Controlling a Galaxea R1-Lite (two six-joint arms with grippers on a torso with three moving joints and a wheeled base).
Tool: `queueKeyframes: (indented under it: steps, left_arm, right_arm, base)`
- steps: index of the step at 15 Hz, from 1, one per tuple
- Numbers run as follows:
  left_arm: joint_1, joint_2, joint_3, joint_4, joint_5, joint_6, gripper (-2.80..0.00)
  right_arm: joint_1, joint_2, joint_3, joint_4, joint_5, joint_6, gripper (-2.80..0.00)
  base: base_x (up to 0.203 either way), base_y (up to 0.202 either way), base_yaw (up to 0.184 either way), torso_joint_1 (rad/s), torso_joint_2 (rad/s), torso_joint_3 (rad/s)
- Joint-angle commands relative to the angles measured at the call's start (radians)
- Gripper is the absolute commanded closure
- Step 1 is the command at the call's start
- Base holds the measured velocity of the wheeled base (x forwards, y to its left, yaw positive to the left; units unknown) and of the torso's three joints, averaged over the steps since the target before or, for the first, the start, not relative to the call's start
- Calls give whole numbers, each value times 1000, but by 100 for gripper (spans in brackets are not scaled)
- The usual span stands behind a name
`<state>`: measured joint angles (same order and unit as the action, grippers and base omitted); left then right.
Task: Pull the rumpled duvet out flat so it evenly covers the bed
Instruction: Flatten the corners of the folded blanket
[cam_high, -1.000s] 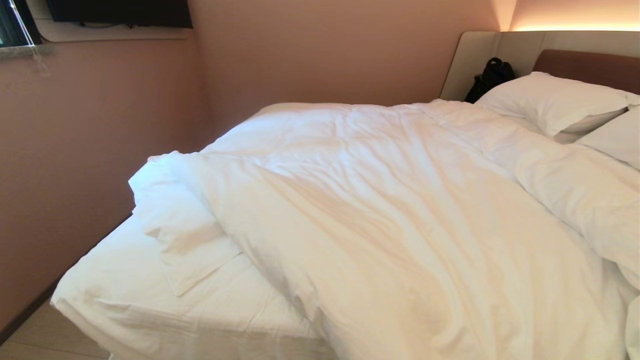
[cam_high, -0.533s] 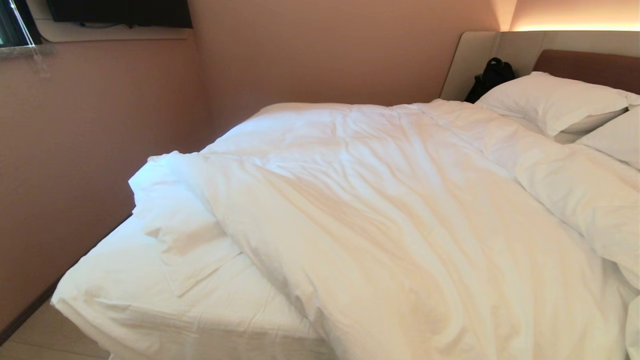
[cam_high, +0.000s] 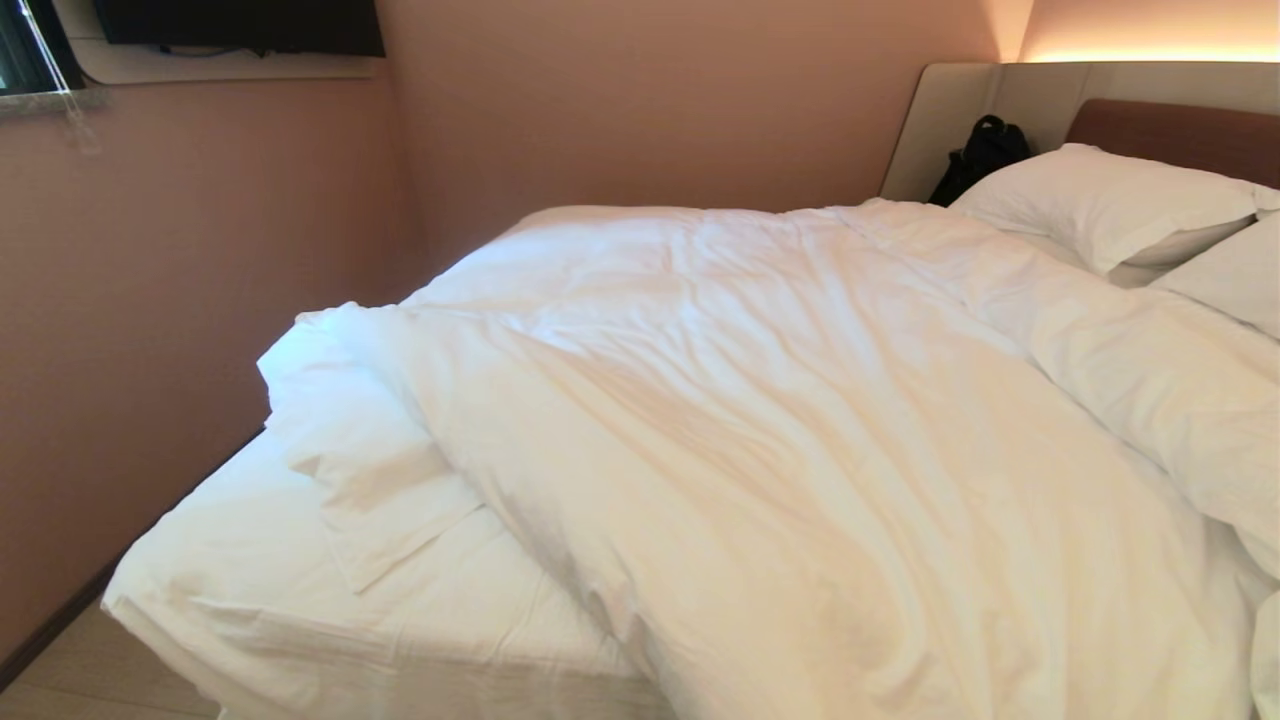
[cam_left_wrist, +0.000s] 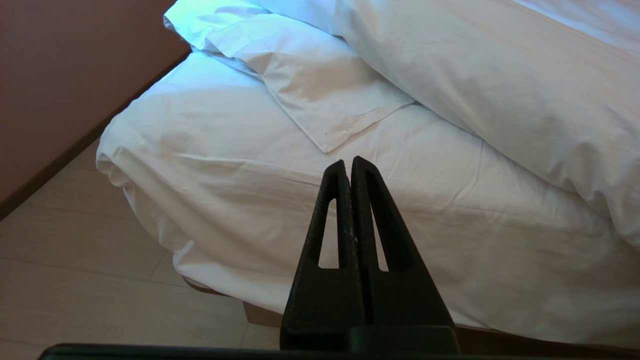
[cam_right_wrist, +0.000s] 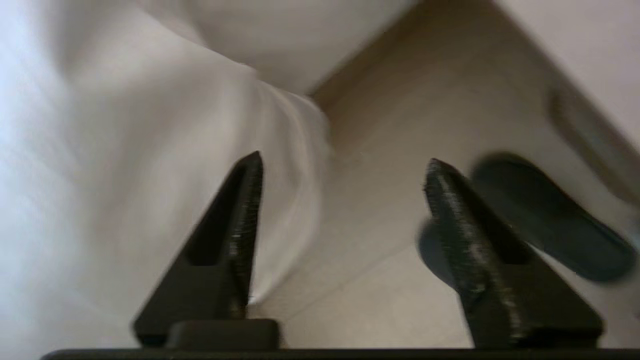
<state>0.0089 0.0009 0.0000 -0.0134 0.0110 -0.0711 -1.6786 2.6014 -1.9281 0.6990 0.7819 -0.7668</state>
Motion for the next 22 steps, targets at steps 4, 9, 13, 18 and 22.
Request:
queueKeyframes:
  steps: [4,9,13,18,22]
  left_arm:
    - [0,1,0,0,0,-1,0]
    - [0,1,0,0,1,-1,0]
    - [0,1,0,0,0,-1,0]
    - [0,1,0,0,1,-1,0]
    - [0,1,0,0,0,-1,0]
  right_arm:
    - [71,22,-6,32,134,-40,-280]
    - [121,52,-8,24,140,-65,-280]
    - [153,93,-8,-4,140,-66,-280]
    - [193,141,-6,-18,171,-60,-280]
    - [204,166,-5,1,192,-54,0]
  base:
    - [0,0,0,0,0,0]
    - [0,0,0,0,0,0]
    - [0,0,0,0,0,0]
    - [0,0,0,0,0,0]
    - [0,0,0,0,0,0]
